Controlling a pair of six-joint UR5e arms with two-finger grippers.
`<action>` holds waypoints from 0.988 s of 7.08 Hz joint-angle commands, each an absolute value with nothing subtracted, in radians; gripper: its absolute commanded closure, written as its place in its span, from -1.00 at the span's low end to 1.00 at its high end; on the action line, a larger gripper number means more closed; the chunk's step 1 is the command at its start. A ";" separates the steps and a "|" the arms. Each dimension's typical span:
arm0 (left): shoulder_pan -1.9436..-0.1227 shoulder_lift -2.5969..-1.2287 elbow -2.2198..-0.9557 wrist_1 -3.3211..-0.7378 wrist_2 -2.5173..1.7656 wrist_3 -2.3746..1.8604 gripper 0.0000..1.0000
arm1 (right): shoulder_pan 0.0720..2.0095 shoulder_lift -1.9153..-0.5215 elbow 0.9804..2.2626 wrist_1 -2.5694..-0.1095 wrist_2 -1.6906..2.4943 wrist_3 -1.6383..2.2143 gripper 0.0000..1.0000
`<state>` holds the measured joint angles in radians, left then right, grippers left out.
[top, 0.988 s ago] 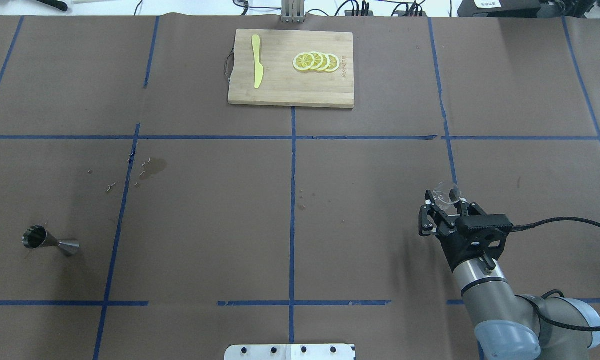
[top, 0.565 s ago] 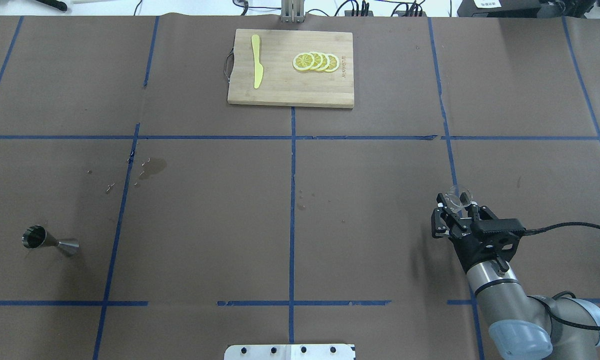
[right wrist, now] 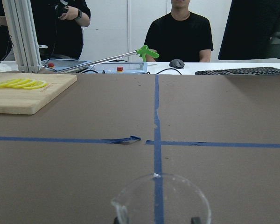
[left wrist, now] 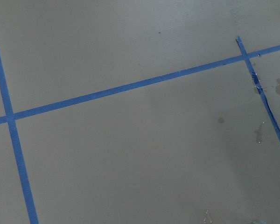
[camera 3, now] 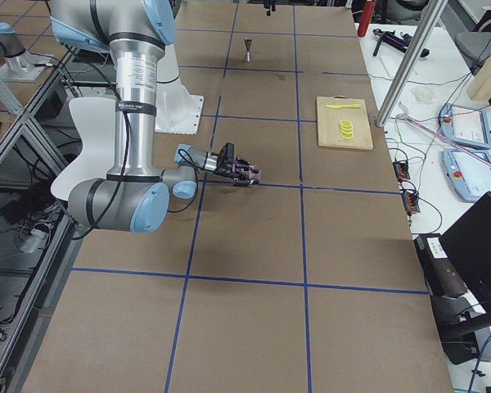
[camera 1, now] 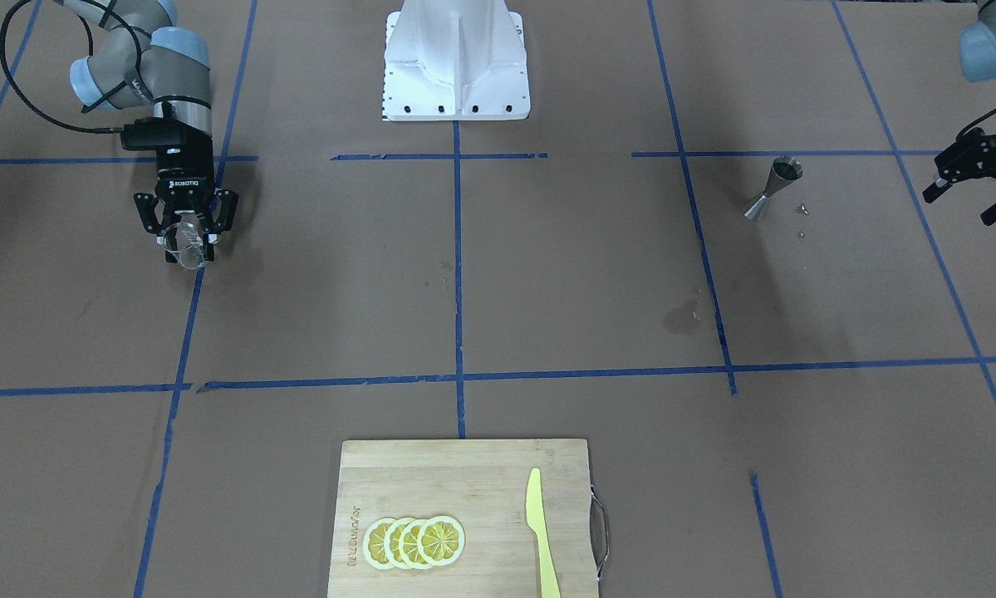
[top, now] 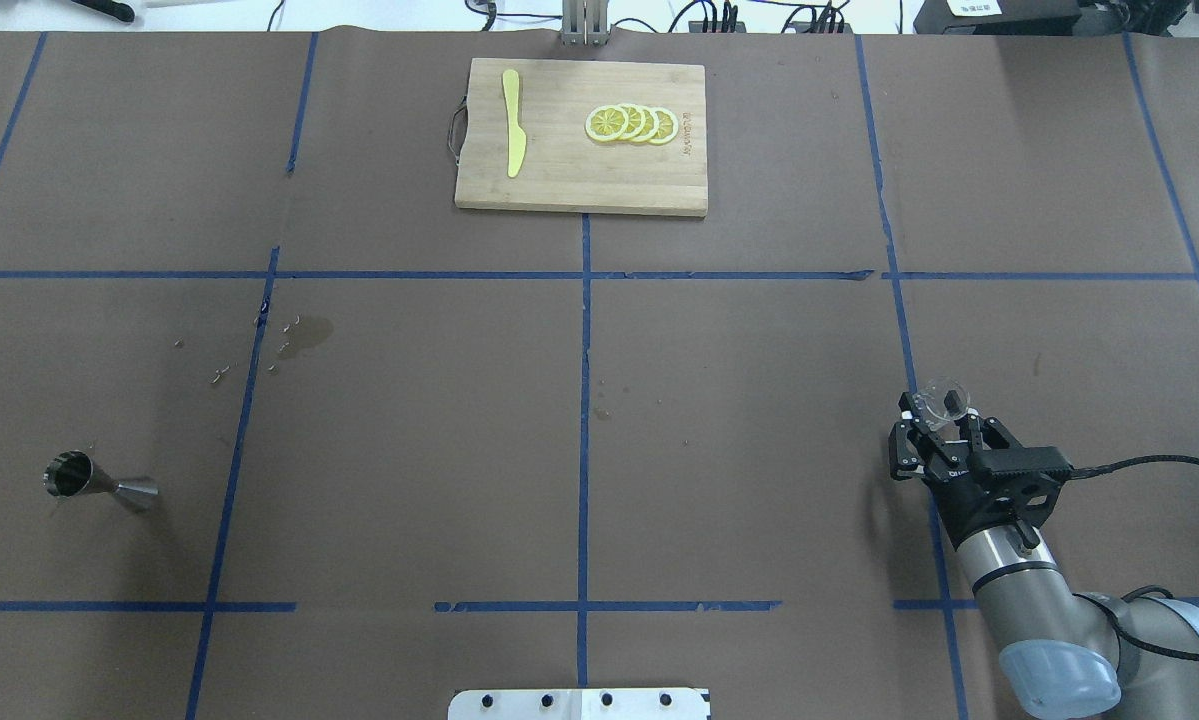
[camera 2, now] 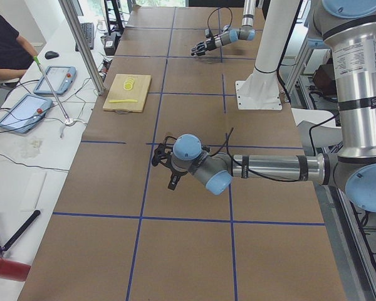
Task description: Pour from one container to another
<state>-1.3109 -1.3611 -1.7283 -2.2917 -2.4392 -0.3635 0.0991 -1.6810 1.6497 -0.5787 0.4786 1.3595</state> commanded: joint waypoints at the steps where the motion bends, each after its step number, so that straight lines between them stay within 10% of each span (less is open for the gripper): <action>1: -1.312 -1.361 -1.730 -2.292 -2.439 -0.364 -1.00 | 0.100 -1.681 1.601 -0.505 0.477 1.359 1.00; 7: -1.316 -1.359 -1.730 -2.292 -2.437 -0.364 -1.00 | 0.097 -1.684 1.589 -0.500 0.457 1.359 0.06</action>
<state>-1.3154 -1.3591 -1.7303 -2.2917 -2.4375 -0.3636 0.0976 -1.6848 1.5927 -0.5007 0.4605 1.3591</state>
